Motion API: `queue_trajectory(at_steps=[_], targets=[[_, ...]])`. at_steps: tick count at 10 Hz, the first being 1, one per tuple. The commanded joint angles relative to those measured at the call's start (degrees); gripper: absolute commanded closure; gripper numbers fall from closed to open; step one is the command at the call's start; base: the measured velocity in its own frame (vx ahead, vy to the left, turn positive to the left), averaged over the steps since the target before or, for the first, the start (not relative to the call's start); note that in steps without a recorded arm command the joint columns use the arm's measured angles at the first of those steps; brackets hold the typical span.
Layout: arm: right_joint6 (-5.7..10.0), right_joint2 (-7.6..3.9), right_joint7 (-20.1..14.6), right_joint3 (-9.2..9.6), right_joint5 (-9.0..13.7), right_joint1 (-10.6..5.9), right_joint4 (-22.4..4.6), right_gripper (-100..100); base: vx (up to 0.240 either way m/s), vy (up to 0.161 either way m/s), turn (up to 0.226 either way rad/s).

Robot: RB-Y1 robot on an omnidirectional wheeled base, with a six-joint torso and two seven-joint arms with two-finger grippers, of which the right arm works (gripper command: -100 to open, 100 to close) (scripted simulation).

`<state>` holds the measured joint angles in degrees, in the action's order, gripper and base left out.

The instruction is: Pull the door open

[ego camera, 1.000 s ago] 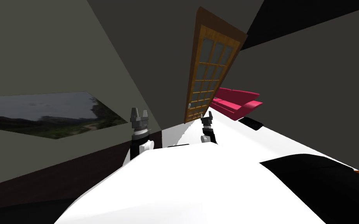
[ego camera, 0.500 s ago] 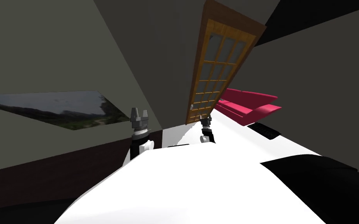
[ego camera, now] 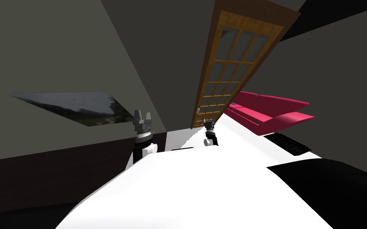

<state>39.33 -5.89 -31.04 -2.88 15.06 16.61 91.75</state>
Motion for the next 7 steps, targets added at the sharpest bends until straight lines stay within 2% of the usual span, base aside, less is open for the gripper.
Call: queue_trajectory(at_steps=[1,7], targets=[[0.46,-0.06,-1.92,0.14,1.24,-0.63,-2.03,-100,0.048,-0.097,0.173],[2.47,-0.55,-8.75,0.43,5.83,-3.60,-10.59,-100,0.045,-0.118,0.192]])
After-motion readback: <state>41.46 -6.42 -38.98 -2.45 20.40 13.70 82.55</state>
